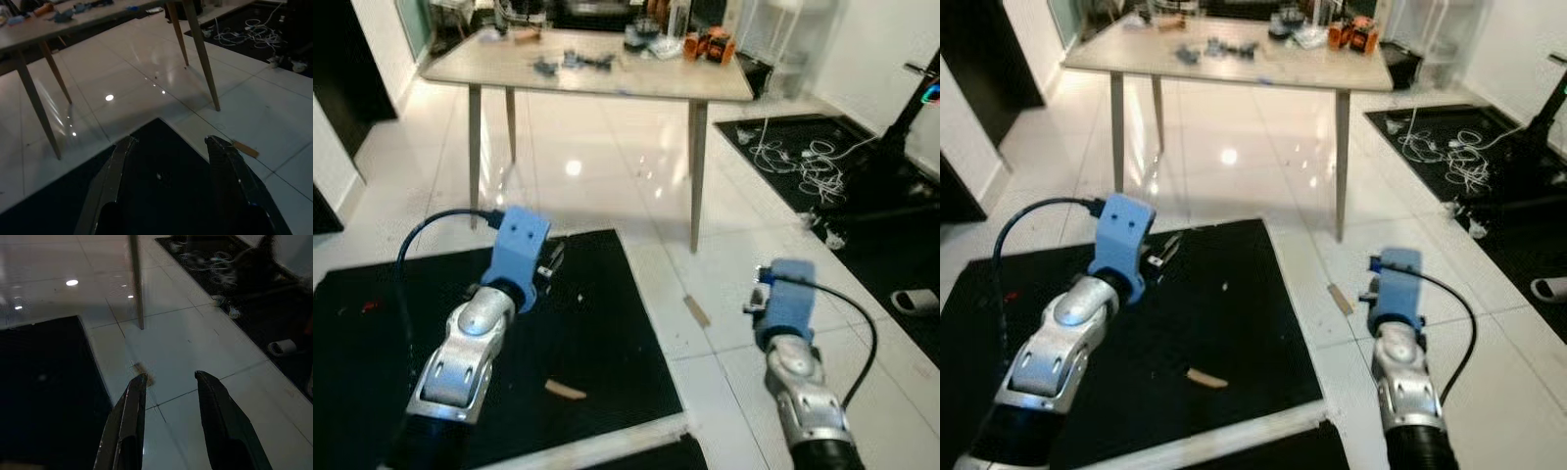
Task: Picking trash to rubbish bin
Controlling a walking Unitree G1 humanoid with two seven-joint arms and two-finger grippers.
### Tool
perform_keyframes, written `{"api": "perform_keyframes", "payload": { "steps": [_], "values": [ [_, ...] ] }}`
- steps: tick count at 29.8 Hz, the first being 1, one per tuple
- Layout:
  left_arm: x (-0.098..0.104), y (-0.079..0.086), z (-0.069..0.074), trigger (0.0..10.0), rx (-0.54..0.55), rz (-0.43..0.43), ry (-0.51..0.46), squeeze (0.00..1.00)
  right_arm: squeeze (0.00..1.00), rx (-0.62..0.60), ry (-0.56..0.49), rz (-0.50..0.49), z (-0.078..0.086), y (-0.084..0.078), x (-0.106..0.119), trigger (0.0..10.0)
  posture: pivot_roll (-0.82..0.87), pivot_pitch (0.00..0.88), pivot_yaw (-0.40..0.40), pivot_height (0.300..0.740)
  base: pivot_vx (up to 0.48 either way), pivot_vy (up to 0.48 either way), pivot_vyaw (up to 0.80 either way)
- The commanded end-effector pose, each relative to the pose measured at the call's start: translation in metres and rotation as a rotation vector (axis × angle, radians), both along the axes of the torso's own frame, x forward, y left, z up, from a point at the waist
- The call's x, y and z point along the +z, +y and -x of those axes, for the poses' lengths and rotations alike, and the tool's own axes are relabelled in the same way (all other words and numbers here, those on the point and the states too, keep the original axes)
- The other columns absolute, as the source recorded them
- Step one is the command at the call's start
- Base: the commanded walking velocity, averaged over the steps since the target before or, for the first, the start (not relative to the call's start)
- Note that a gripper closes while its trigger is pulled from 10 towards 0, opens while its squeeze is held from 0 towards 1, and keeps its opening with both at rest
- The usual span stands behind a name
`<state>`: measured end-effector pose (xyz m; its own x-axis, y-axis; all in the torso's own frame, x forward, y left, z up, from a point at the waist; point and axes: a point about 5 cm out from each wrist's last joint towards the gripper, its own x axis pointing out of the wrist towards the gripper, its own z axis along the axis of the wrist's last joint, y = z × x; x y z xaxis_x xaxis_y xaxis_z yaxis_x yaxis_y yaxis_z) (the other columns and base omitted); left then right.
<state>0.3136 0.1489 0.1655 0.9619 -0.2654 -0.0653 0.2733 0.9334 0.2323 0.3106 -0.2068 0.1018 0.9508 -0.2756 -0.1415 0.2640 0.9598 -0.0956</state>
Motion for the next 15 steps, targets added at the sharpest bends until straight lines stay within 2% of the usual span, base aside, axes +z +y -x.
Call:
{"api": "perform_keyframes", "payload": {
  "steps": [1, 15],
  "values": [
    [-0.0017, -0.0005, 0.0014, 10.0, -0.010, 0.017, 0.009, 0.00, 0.00, 0.014, 0.016, 0.005, 0.0004, 0.0037, -0.0034, 10.0, 0.03, 0.086, 0.014, 0.740, 0.337, 0.000, 0.00],
    [0.0010, -0.0040, 0.0034, 10.0, -0.041, 0.047, 0.004, 0.00, 0.00, 0.020, 0.009, 0.008, 0.0000, 0.0044, -0.0028, 10.0, 0.03, 0.089, 0.012, 0.740, 0.410, 0.000, 0.00]
  ]
}}
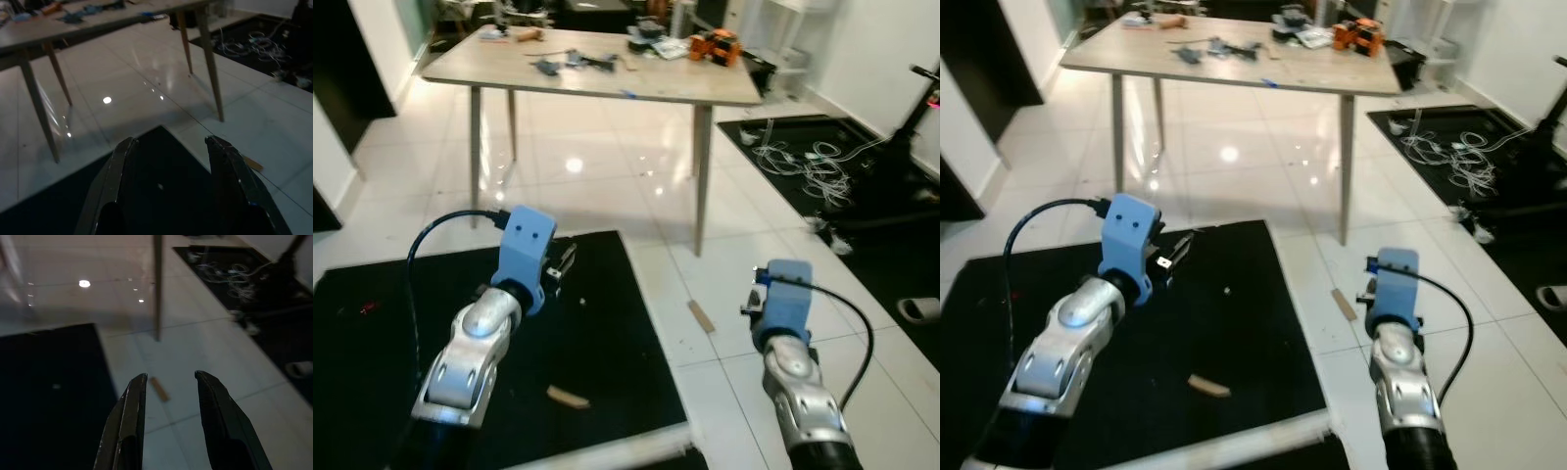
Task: Picking trash to rubbish bin
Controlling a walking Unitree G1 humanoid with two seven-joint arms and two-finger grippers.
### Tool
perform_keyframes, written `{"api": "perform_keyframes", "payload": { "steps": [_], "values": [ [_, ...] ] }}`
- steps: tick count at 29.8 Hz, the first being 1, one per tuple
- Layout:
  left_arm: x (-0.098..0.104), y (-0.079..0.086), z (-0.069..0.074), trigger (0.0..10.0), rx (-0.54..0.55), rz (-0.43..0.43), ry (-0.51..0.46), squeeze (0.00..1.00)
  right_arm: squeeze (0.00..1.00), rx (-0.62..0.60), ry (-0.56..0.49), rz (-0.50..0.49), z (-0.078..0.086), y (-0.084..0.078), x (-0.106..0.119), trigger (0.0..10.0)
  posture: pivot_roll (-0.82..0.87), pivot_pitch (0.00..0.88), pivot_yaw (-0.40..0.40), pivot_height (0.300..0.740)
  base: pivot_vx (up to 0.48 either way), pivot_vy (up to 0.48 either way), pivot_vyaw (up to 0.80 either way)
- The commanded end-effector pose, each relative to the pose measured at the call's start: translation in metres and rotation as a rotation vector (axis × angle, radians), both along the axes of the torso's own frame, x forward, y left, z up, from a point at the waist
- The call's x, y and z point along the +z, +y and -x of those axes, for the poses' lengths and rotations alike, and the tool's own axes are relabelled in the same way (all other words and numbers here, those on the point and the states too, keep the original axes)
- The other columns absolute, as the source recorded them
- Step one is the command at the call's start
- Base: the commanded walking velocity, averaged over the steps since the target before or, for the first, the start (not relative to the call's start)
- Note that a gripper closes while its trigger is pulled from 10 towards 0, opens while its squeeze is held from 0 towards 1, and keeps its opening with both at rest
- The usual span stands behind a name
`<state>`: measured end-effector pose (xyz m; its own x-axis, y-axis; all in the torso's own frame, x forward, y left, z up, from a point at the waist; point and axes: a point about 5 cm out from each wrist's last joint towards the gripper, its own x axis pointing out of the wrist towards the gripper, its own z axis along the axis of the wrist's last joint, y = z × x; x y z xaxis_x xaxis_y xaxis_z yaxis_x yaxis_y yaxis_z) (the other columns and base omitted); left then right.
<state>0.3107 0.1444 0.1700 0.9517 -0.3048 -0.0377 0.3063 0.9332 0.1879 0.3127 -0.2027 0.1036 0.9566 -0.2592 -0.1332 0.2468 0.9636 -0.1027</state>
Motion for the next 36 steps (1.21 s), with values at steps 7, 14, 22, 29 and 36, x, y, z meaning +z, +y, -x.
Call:
{"api": "perform_keyframes", "payload": {
  "steps": [7, 14, 22, 29, 36],
  "values": [
    [-0.0029, 0.0002, 0.0009, 10.0, -0.011, 0.000, 0.017, 0.00, 0.00, 0.003, 0.015, 0.001, 0.0019, 0.0004, -0.0045, 10.0, 0.03, 0.089, 0.012, 0.740, 0.430, 0.000, 0.00],
    [-0.0018, -0.0004, 0.0013, 10.0, -0.018, 0.004, 0.015, 0.00, 0.00, 0.000, 0.014, 0.000, 0.0020, 0.0006, -0.0045, 10.0, 0.03, 0.088, 0.015, 0.740, 0.440, 0.000, 0.00],
    [-0.0010, -0.0012, 0.0010, 10.0, -0.024, 0.011, 0.014, 0.00, 0.00, -0.004, 0.014, -0.003, 0.0029, -0.0001, -0.0047, 10.0, 0.03, 0.087, 0.016, 0.740, 0.457, 0.000, 0.00],
    [-0.0003, -0.0012, 0.0003, 10.0, -0.027, 0.012, 0.012, 0.00, 0.00, -0.005, 0.013, -0.003, 0.0023, 0.0002, -0.0043, 10.0, 0.03, 0.086, 0.017, 0.740, 0.476, 0.000, 0.00],
    [-0.0001, -0.0016, 0.0002, 10.0, -0.029, 0.012, 0.011, 0.00, 0.00, -0.006, 0.013, -0.004, 0.0027, 0.0003, -0.0043, 10.0, 0.03, 0.085, 0.017, 0.740, 0.480, 0.000, 0.00]
  ]
}}
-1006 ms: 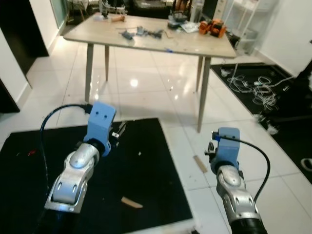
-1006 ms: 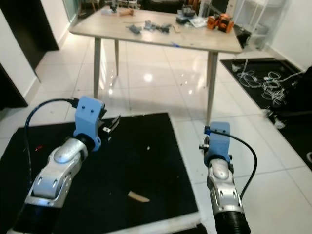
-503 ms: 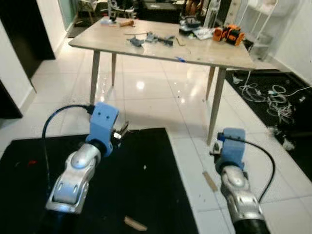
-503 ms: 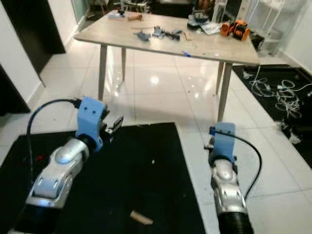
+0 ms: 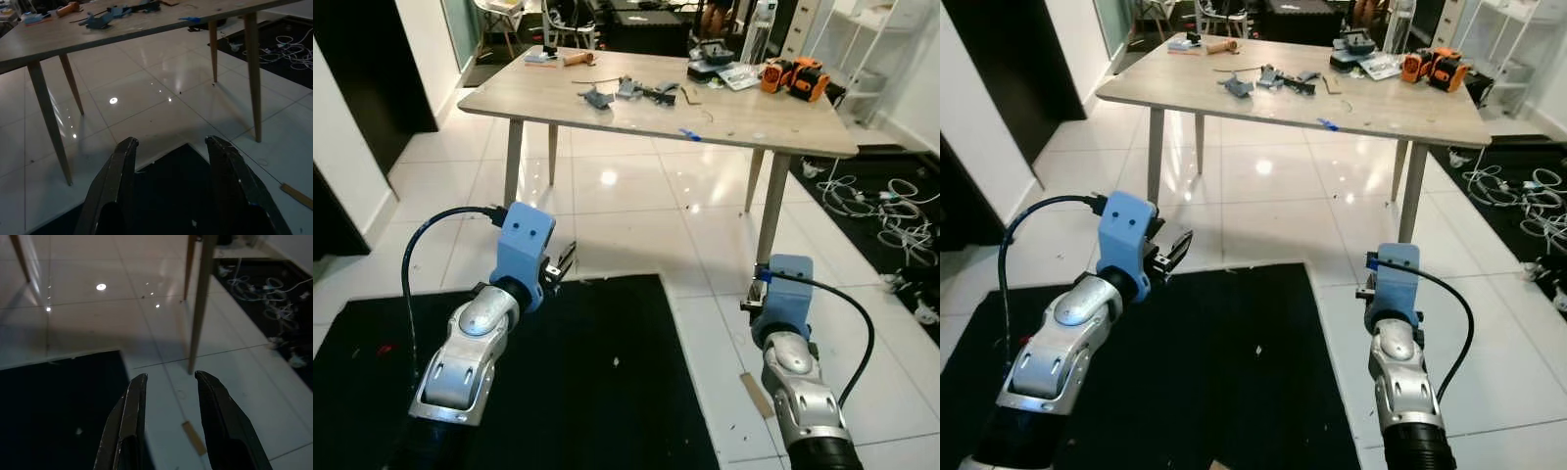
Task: Picking trash to rubbish bin
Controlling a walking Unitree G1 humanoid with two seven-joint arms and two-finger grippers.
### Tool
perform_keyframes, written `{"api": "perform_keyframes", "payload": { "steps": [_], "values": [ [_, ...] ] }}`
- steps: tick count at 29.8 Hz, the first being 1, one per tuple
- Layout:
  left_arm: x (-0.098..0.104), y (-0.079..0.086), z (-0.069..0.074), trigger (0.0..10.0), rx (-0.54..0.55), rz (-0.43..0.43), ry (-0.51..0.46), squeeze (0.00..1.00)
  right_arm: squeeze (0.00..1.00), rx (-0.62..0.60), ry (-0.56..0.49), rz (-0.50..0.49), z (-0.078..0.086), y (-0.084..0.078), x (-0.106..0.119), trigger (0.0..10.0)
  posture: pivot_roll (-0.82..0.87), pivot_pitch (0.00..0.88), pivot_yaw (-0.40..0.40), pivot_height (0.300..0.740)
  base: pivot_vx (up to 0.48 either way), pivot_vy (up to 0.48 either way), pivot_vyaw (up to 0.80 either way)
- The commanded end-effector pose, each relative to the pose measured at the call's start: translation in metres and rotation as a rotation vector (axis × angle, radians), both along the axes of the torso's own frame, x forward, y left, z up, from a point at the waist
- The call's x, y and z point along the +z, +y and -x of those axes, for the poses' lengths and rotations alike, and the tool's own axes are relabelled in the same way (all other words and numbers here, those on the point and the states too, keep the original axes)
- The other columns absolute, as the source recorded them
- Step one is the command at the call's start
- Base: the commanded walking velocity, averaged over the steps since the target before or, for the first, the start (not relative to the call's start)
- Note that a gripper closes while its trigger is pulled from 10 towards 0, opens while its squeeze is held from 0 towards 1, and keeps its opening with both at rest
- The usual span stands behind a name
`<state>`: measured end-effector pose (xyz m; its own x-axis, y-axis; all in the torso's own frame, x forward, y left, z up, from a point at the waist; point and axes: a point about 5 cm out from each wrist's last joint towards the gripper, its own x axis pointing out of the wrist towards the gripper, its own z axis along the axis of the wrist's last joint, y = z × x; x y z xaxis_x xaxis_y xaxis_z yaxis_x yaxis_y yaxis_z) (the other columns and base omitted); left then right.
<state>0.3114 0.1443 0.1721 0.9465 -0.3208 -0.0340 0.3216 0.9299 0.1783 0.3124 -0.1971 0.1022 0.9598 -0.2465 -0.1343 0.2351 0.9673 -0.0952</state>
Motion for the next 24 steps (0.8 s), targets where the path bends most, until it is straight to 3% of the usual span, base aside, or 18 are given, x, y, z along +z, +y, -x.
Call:
{"api": "perform_keyframes", "payload": {
  "steps": [1, 24],
  "values": [
    [-0.0021, -0.0015, 0.0009, 10.0, -0.012, 0.001, 0.011, 0.00, 0.00, -0.018, 0.014, 0.003, 0.0024, -0.0052, -0.0029, 10.0, 0.03, 0.085, 0.017, 0.740, 0.480, 0.000, 0.00],
    [-0.0024, -0.0020, 0.0023, 10.0, -0.022, 0.005, 0.010, 0.00, 0.00, -0.013, 0.012, 0.003, 0.0022, -0.0040, -0.0025, 10.0, 0.03, 0.082, 0.018, 0.740, 0.480, 0.000, 0.00]
  ]
}}
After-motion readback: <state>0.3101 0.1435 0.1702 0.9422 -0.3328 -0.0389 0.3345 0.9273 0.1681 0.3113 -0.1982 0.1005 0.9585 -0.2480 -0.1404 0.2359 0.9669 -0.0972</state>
